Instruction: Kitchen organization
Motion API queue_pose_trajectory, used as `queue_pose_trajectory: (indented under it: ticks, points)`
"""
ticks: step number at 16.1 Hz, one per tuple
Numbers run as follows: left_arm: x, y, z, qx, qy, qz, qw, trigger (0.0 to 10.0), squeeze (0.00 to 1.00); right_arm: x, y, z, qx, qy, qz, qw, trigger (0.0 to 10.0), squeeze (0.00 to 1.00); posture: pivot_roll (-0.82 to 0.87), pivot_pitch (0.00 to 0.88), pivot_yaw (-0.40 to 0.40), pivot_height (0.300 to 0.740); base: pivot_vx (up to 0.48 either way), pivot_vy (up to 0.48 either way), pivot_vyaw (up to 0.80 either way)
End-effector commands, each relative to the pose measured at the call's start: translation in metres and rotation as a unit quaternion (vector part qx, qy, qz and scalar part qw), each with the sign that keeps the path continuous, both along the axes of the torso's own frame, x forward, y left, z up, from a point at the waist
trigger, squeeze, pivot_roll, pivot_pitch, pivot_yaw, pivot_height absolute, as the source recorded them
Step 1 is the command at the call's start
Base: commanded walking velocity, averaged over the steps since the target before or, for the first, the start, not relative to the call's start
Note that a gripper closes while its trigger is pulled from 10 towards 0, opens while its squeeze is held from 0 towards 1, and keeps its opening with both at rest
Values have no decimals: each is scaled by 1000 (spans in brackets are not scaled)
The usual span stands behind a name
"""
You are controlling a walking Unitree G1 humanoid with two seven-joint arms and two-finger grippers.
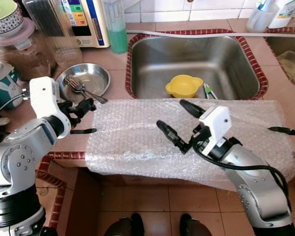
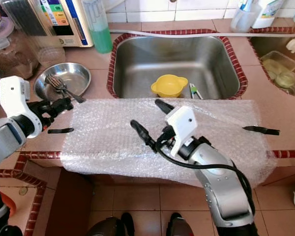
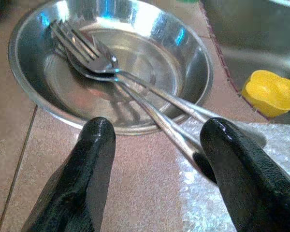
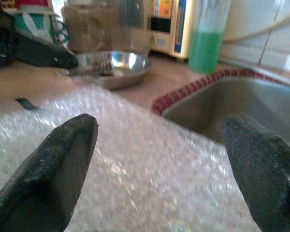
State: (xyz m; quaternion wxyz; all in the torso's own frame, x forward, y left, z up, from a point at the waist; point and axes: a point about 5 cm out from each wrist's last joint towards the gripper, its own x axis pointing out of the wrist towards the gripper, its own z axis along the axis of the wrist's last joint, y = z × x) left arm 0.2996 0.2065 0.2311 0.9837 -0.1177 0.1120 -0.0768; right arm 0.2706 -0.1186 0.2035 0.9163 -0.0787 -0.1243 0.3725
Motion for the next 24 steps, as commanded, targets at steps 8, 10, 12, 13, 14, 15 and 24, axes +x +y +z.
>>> queue_pose_trajectory:
  ticks: [8,10,12,13,14,15,24]
  points:
    - [-5,8,-12,12,50,-5,999,10000,0,-10,10,1,-4,0,29,1000,10000,0,-60,252,85,740,0,0,0]
    - [-6,15,-11,18,46,12,999,10000,0,-13,15,4,2,-2,41,999,10000,0,-57,253,85,740,0,0,0]
    - [-7,12,-13,11,53,4,999,10000,0,-13,17,4,2,-2,43,999,10000,0,-56,253,82,740,0,0,0]
    - [-7,7,-15,1,57,-3,998,10000,0,-13,18,4,1,-3,44,999,10000,0,-57,253,82,740,0,0,0]
    - [-7,5,-16,-4,57,-5,998,10000,0,-12,19,4,1,-3,45,999,10000,0,-57,253,82,740,0,0,0]
    - [-7,2,-15,-19,53,-8,998,9333,0,-12,19,4,0,-2,44,999,10000,0,-57,253,82,740,0,0,0]
    - [-3,3,-9,-58,44,1,997,0,0,-12,23,2,-10,-3,45,999,10000,0,-54,248,83,740,0,0,0]
